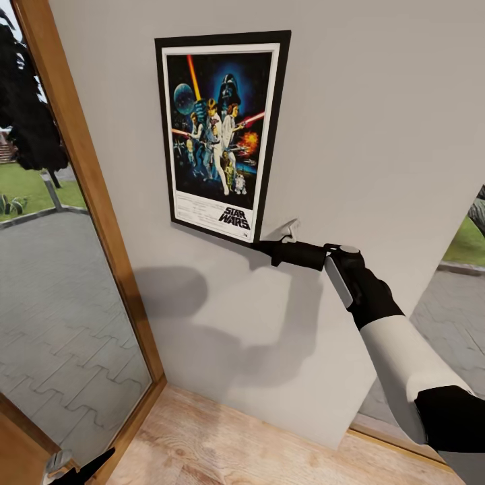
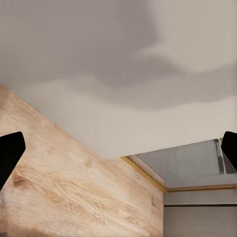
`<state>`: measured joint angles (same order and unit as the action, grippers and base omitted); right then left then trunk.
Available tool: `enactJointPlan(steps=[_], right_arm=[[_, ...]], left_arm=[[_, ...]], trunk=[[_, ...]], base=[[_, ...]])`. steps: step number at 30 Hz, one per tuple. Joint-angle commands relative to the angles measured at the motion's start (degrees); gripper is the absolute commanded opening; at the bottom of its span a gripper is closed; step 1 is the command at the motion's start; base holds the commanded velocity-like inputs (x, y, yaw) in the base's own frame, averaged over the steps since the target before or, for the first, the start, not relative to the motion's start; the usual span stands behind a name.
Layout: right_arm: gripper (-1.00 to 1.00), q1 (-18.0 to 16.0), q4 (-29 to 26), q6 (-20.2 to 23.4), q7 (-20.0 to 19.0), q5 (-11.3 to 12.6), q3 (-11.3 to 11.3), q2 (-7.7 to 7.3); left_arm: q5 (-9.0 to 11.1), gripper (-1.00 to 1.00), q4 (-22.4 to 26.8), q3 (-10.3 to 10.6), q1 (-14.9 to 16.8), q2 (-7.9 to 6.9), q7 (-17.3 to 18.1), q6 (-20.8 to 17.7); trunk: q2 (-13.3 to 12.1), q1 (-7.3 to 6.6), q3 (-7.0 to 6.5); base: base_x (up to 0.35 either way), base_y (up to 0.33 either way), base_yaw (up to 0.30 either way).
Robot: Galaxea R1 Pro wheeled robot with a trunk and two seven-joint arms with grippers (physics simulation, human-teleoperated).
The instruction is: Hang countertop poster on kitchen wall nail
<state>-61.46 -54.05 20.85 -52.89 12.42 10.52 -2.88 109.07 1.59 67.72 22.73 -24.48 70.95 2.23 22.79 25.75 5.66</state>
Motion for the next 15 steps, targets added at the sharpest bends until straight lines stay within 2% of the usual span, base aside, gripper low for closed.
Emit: enactJointPlan(steps=[1, 15], right_arm=[[-1.00, -0.07, -0.01, 0.59, -0.02, 0.67, 0.13, -0.05], [-1.00, -0.07, -0.01, 0.59, -0.02, 0.67, 0.12, -0.02]], left_arm=[[0.44, 1.00, 0.08, 0.48, 0.04, -0.04, 0.06, 0.23], [0.44, 1.00, 0.08, 0.48, 0.04, -0.04, 0.07, 0.23]], trunk=[[0.13, 0.04, 0.13], [0.13, 0.04, 0.13]], base=[[0.000, 0.000, 0.000], [0.000, 0.000, 0.000]])
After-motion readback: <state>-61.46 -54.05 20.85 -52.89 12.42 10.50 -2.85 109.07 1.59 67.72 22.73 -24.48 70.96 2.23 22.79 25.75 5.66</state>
